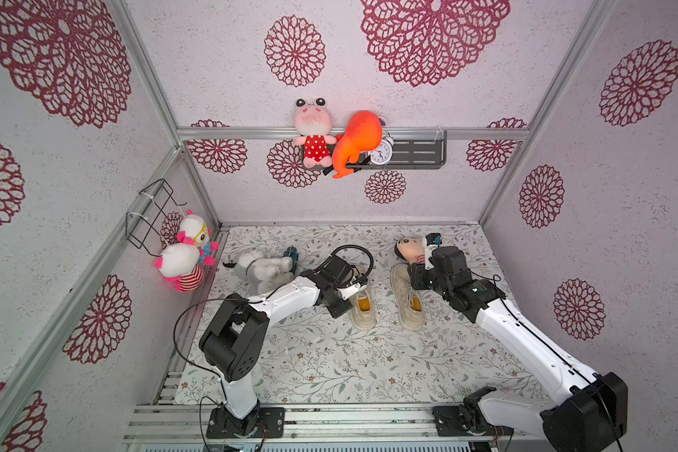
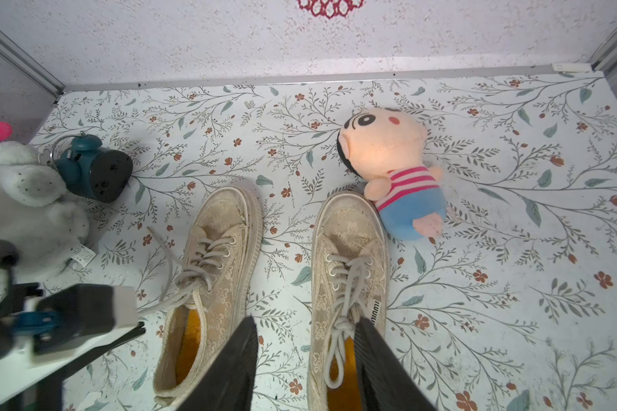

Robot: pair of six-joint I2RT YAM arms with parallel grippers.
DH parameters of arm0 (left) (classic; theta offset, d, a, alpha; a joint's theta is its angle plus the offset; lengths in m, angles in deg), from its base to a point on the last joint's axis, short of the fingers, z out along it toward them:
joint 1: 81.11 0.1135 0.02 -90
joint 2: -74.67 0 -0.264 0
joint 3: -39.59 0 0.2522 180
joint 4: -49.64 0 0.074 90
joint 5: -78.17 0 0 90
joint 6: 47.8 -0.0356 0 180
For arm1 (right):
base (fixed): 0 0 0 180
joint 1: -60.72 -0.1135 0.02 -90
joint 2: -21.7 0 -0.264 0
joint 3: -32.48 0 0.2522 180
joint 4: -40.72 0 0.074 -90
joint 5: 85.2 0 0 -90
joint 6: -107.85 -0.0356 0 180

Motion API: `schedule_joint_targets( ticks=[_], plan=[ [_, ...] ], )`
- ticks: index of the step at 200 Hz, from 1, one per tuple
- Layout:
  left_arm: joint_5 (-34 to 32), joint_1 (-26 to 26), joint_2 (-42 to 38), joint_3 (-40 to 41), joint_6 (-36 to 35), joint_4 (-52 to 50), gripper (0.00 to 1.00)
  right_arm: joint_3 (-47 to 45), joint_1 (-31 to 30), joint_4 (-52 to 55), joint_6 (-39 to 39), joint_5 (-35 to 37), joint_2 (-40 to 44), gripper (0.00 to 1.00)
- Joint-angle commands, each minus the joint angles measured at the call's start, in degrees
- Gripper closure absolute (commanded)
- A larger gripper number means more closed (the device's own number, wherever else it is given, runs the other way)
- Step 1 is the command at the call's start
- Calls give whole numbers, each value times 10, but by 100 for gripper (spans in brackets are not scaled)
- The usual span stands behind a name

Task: Remove the insole from the shoe
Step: Untie the shoelace on the shoe.

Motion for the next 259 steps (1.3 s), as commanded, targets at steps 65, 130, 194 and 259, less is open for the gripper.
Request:
schedule_joint_targets(
  ticks=[65,130,194,259],
  plan=[
    [234,-2,121,-260,249,-135,98,-17,5,-30,-21,-14,13,53],
    [260,-16,202,-293,478,10,83,-47,6,-1,-41,-4,56,54],
    [220,-20,174,-299,530,75,19,-61,7,12,-40,-34,78,56],
    [10,21,-84,-90,574,208,13,-38,-46,-48,-153,-99,11,59]
  ],
)
